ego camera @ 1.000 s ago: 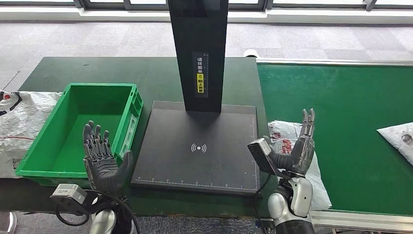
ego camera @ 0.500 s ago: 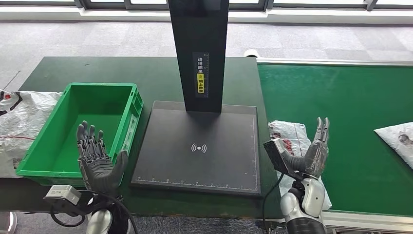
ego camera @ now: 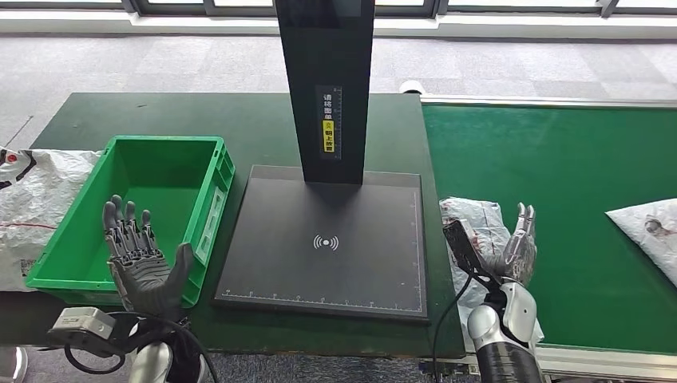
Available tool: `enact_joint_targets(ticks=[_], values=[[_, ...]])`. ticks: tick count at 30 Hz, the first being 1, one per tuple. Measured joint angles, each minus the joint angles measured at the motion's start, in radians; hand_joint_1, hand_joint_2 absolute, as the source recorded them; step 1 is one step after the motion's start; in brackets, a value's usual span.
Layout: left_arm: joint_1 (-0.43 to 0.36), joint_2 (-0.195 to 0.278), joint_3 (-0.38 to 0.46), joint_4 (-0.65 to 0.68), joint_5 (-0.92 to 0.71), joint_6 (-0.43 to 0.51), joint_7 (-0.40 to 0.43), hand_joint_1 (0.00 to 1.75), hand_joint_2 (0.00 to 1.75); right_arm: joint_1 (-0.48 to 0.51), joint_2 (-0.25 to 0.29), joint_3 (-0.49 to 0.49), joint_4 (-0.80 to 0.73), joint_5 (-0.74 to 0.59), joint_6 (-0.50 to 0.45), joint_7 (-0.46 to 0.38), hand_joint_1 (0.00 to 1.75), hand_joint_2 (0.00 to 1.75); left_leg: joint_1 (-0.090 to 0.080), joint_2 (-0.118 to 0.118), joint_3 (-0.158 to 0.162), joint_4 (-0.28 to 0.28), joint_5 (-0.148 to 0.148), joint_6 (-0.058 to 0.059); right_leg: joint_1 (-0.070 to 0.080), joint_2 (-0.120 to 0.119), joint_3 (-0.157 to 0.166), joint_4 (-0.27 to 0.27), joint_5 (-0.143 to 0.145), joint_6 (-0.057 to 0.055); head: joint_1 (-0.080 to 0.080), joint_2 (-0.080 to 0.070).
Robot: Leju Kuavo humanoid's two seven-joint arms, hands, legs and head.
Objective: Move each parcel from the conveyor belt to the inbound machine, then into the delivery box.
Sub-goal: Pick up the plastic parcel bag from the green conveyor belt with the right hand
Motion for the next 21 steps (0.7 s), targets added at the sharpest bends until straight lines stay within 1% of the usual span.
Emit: enact_joint_targets(ticks=[8, 17, 21], values=[[0.003, -0.001, 0.009, -0.016, -0.007, 0.000, 0.000, 0.00, 1.75, -0.037, -0.004, -0.007, 0.070, 0.016, 0.035, 0.050, 0.00, 1.75, 0.000, 0.000, 0.000, 0.000, 0.000, 0.000, 0.000, 0.000, 0.000, 0.000, 0.000, 0.000, 0.000, 0.000], [0.006, -0.002, 0.025, -0.017, -0.014, 0.000, 0.000, 0.00, 1.75, -0.063, -0.013, -0.014, 0.139, 0.058, 0.089, 0.158, 0.00, 1.75, 0.000, 0.000, 0.000, 0.000, 0.000, 0.000, 0.000, 0.000, 0.000, 0.000, 0.000, 0.000, 0.000, 0.000], [0.007, -0.002, 0.026, -0.018, -0.014, 0.000, 0.000, 0.00, 1.75, -0.065, -0.014, -0.014, 0.152, 0.075, 0.127, 0.181, 0.00, 1.75, 0.000, 0.000, 0.000, 0.000, 0.000, 0.000, 0.000, 0.000, 0.000, 0.000, 0.000, 0.000, 0.000, 0.000]])
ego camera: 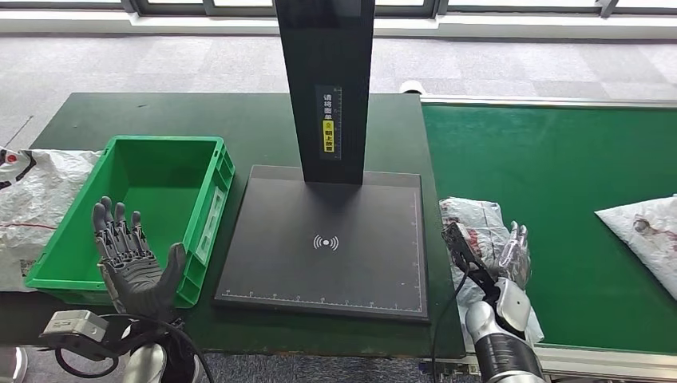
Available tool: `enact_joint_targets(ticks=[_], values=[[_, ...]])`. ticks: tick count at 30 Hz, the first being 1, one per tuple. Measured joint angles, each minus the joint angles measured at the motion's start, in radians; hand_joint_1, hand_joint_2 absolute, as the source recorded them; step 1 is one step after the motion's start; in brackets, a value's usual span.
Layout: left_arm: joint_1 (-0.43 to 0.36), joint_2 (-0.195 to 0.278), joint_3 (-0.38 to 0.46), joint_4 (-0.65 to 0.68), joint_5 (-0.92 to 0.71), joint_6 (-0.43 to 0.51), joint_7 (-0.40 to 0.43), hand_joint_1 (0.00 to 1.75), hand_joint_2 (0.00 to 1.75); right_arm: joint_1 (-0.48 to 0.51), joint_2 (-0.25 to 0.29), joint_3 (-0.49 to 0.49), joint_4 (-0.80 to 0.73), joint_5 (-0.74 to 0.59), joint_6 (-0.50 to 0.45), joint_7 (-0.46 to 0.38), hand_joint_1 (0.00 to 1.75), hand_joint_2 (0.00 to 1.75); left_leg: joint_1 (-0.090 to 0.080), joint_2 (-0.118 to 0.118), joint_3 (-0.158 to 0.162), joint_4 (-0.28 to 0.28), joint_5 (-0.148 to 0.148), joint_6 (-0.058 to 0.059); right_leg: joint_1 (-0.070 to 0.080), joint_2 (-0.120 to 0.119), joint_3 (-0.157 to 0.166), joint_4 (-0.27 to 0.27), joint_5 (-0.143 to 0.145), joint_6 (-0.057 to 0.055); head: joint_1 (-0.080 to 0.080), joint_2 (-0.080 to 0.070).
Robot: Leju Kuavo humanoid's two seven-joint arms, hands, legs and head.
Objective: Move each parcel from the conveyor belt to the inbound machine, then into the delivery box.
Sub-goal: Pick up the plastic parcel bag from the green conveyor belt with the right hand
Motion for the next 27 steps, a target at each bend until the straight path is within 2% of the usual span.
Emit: enact_joint_targets(ticks=[6, 13, 14, 17, 18, 27], values=[[0.000, 0.000, 0.000, 0.000, 0.000, 0.000, 0.000, 0.00, 1.75, -0.001, 0.000, 0.000, 0.009, 0.007, 0.017, 0.003, 0.00, 1.75, 0.000, 0.000, 0.000, 0.000, 0.000, 0.000, 0.000, 0.000, 0.000, 0.000, 0.000, 0.000, 0.000, 0.000], [0.002, 0.000, 0.007, -0.002, 0.000, -0.002, 0.000, 0.00, 1.75, 0.017, 0.006, 0.009, 0.008, 0.014, 0.111, -0.019, 0.01, 1.75, 0.000, 0.000, 0.000, 0.000, 0.000, 0.000, 0.000, 0.000, 0.000, 0.000, 0.000, 0.000, 0.000, 0.000], [0.003, 0.000, 0.008, -0.002, 0.000, -0.003, 0.000, 0.00, 1.75, 0.024, 0.007, 0.014, 0.008, 0.014, 0.126, -0.019, 0.37, 1.75, 0.000, 0.000, 0.000, 0.000, 0.000, 0.000, 0.000, 0.000, 0.000, 0.000, 0.000, 0.000, 0.000, 0.000], [0.003, 0.000, 0.009, -0.002, 0.000, -0.010, 0.000, 0.00, 1.75, 0.041, 0.007, 0.026, 0.005, 0.010, 0.161, -0.018, 1.67, 1.75, 0.000, 0.001, 0.001, 0.000, -0.001, 0.000, 0.000, 0.001, 0.000, 0.000, 0.000, 0.000, 0.000, 0.000], [0.003, 0.000, 0.009, -0.002, 0.000, -0.013, 0.000, 0.00, 1.75, 0.048, 0.007, 0.030, 0.004, 0.008, 0.170, -0.019, 1.75, 1.75, 0.000, 0.002, 0.001, 0.000, -0.001, -0.001, 0.000, 0.002, 0.000, 0.000, 0.000, 0.000, 0.000, 0.000], [0.002, 0.000, 0.009, 0.010, -0.001, -0.022, 0.000, 0.00, 1.75, 0.093, 0.006, 0.057, -0.025, -0.028, 0.202, -0.019, 1.75, 1.75, 0.000, 0.002, 0.001, 0.000, -0.001, -0.001, 0.002, 0.002, 0.000, 0.000, 0.000, 0.000, 0.000, 0.000]])
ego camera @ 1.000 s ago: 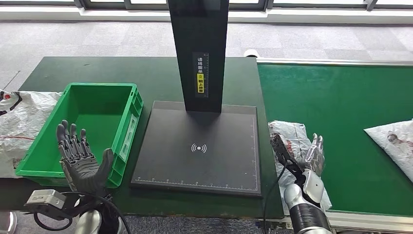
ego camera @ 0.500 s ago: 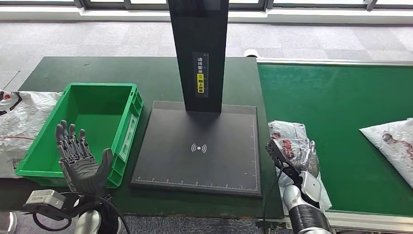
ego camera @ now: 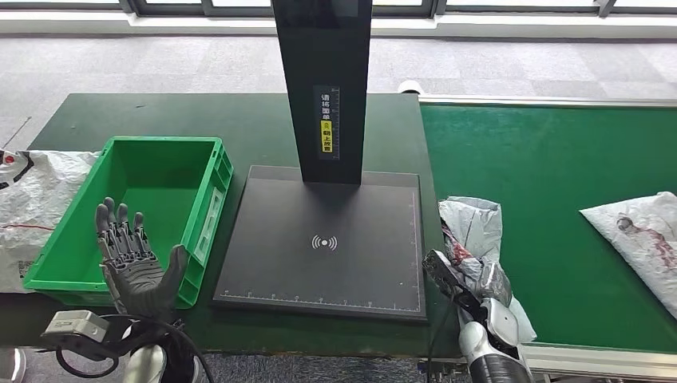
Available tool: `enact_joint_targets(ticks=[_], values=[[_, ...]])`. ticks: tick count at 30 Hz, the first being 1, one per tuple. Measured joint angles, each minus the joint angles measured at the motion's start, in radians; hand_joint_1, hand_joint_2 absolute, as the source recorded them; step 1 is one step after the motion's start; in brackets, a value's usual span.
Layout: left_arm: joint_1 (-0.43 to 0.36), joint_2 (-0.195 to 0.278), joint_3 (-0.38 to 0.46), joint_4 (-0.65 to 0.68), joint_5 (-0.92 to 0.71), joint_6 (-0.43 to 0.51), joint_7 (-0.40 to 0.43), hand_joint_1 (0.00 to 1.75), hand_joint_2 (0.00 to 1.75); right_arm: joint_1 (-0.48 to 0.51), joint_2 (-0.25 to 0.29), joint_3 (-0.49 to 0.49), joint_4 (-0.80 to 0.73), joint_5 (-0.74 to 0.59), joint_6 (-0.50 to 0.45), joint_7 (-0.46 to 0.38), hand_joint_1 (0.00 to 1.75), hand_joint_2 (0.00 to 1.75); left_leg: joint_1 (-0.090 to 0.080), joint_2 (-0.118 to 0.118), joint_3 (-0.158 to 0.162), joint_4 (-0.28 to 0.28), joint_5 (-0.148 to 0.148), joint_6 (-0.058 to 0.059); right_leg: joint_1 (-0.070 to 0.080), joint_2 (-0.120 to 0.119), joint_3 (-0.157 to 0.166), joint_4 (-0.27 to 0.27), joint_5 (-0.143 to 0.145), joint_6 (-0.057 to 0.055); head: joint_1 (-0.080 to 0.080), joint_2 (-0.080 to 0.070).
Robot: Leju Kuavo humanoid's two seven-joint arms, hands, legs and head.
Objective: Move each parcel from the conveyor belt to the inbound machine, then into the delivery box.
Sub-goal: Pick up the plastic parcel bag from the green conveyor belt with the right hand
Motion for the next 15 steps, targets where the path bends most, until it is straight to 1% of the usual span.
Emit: enact_joint_targets(ticks=[6, 10, 12, 15], values=[[0.001, 0.000, 0.000, 0.009, 0.000, -0.002, 0.000, 0.00, 1.75, 0.029, 0.000, 0.012, -0.039, -0.026, 0.001, -0.009, 1.75, 1.75, 0.000, -0.001, 0.000, 0.000, 0.000, 0.000, -0.001, -0.001, 0.000, 0.000, 0.000, 0.000, 0.000, 0.000], [0.004, 0.000, 0.000, 0.010, 0.000, -0.002, 0.000, 0.00, 1.75, 0.060, 0.001, 0.018, -0.089, -0.063, -0.031, -0.048, 1.75, 1.75, 0.000, -0.002, -0.001, 0.000, 0.000, 0.000, -0.001, -0.002, 0.000, 0.000, 0.000, 0.000, 0.000, 0.000], [0.008, 0.000, 0.000, 0.010, 0.002, -0.002, 0.000, 0.00, 1.75, 0.083, 0.003, 0.024, -0.127, -0.086, -0.078, -0.092, 1.75, 1.75, 0.000, -0.002, -0.002, 0.000, 0.000, 0.000, -0.002, -0.002, 0.001, 0.000, 0.000, 0.000, 0.000, 0.000], [0.020, -0.001, 0.000, 0.005, 0.007, -0.002, 0.000, 0.00, 1.75, 0.126, 0.011, 0.032, -0.223, -0.128, -0.211, -0.208, 1.75, 1.75, 0.000, -0.002, -0.004, 0.000, 0.000, 0.001, -0.002, -0.003, 0.003, 0.000, 0.000, 0.001, 0.000, 0.000]])
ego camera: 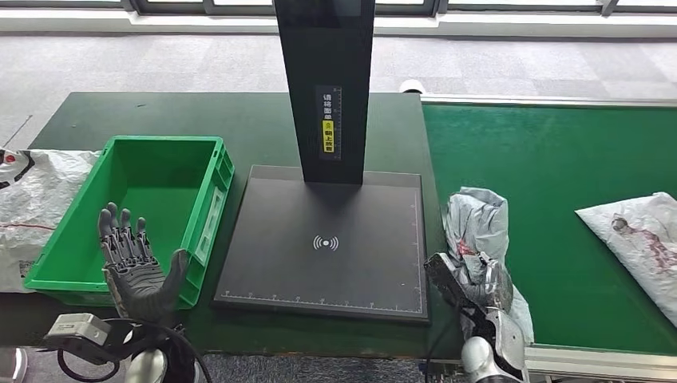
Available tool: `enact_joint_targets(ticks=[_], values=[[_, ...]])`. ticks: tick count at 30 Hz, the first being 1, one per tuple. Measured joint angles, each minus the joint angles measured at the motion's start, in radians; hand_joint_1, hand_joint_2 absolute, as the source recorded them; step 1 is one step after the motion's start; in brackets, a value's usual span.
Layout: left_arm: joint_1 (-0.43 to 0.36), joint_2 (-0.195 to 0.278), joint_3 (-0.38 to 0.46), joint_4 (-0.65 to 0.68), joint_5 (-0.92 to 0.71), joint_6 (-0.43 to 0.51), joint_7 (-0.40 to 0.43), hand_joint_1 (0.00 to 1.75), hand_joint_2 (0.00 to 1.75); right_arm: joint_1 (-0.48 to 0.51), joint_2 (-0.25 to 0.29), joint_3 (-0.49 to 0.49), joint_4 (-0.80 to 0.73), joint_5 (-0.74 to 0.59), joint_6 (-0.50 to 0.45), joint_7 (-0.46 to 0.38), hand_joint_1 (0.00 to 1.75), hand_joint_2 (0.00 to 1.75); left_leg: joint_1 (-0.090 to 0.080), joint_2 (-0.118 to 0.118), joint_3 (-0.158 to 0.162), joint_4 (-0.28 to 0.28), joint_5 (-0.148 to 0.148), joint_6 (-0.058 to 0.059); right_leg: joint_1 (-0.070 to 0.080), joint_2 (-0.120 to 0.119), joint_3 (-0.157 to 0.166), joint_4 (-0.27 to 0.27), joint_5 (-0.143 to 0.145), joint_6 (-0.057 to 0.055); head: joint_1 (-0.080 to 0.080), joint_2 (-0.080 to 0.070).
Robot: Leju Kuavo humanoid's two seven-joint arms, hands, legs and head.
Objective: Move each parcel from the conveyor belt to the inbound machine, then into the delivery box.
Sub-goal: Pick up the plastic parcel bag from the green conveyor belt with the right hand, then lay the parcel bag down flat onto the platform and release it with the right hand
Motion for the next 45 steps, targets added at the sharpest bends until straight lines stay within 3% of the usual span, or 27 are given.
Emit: enact_joint_targets(ticks=[5, 13, 17, 21, 26, 34, 45], values=[[0.005, -0.002, 0.000, -0.003, 0.001, -0.001, 0.000, 0.00, 1.75, 0.053, 0.019, 0.025, -0.226, -0.117, -0.207, -0.191, 1.75, 1.75, 0.000, 0.000, 0.000, 0.000, 0.000, 0.000, 0.001, 0.001, 0.000, 0.000, 0.000, 0.000, 0.000, 0.000], [0.005, -0.003, 0.000, -0.003, 0.000, -0.001, 0.000, 0.00, 1.75, 0.091, 0.033, 0.046, -0.382, -0.159, -0.252, -0.239, 1.75, 1.75, 0.000, 0.000, 0.001, 0.001, 0.000, 0.000, 0.000, 0.001, 0.002, 0.000, 0.000, 0.001, 0.000, 0.000], [0.004, -0.004, 0.000, -0.002, 0.003, 0.001, 0.000, 0.00, 1.75, 0.097, 0.059, 0.048, -0.451, -0.253, -0.324, -0.373, 1.75, 1.75, 0.000, 0.001, 0.002, 0.001, 0.000, 0.000, 0.000, 0.001, 0.002, 0.000, 0.000, 0.001, 0.000, 0.000], [0.002, -0.005, 0.000, 0.006, 0.012, 0.007, 0.000, 0.00, 1.75, 0.096, 0.113, 0.048, -0.532, -0.339, -0.332, -0.535, 1.75, 1.75, 0.000, 0.002, 0.002, 0.001, 0.000, 0.000, 0.001, 0.002, 0.002, 0.000, 0.000, 0.001, 0.000, 0.000], [-0.002, -0.005, 0.000, 0.029, 0.012, 0.005, 0.000, 0.00, 1.75, 0.051, 0.132, 0.122, -0.498, -0.291, -0.289, -0.474, 1.75, 1.75, 0.001, 0.005, 0.003, 0.001, 0.000, 0.000, 0.001, 0.005, 0.002, 0.000, 0.000, 0.001, 0.000, 0.000], [-0.020, -0.005, 0.000, 0.082, 0.010, 0.018, 0.000, 0.00, 1.75, -0.110, 0.173, 0.345, -0.142, -0.268, -0.244, -0.449, 1.75, 1.75, 0.002, 0.006, 0.004, 0.001, 0.002, -0.001, 0.002, 0.006, 0.003, 0.001, 0.002, 0.000, 0.000, 0.000], [-0.024, -0.004, 0.000, 0.115, 0.012, 0.026, 0.000, 0.00, 1.75, -0.209, 0.208, 0.423, 0.121, -0.286, -0.233, -0.426, 1.75, 1.75, 0.002, 0.006, 0.003, 0.001, 0.001, 0.000, 0.002, 0.006, 0.002, 0.000, 0.001, 0.000, 0.000, 0.000]])
